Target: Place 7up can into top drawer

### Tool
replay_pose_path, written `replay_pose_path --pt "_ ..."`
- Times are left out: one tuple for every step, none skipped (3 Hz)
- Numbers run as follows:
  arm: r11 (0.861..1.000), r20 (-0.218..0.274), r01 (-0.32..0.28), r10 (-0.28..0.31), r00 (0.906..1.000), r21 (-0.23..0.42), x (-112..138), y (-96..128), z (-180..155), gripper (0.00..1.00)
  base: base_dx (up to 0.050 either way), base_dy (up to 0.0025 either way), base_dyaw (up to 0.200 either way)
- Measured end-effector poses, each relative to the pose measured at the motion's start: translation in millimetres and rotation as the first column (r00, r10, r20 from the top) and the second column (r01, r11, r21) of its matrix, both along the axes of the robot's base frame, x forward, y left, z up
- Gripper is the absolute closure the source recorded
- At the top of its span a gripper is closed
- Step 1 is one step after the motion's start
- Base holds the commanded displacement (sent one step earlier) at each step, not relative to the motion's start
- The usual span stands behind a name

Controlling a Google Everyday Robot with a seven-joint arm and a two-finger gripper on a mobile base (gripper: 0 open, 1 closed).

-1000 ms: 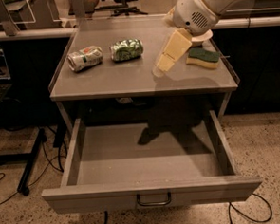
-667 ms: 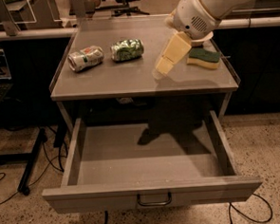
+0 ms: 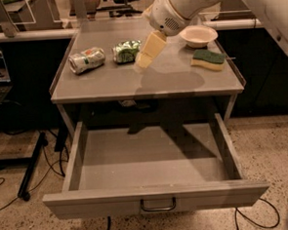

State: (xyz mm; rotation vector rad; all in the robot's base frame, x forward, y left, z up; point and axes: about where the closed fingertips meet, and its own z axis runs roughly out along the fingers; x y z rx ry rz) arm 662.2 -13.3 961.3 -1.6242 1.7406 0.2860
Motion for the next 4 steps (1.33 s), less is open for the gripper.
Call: replay_pose_path --pt "0.997 0.032 -0.08 0.08 0.9963 0.013 28.0 37.6 2.1 0.0 0.0 0.0 0.0" --pt "0.986 0.028 -0.164 0.164 0.9861 0.017 44.8 73.0 -1.4 0.0 0.0 0.0 0.0" --pt "0.986 0.029 -0.164 0.163 0.9862 0.018 45.0 72.8 -0.7 0.0 0.0 0.0 0.0" --pt "0.986 0.041 -0.16 0.159 0.9865 0.036 54.6 80.7 -9.9 0.0 0.0 0.0 0.0"
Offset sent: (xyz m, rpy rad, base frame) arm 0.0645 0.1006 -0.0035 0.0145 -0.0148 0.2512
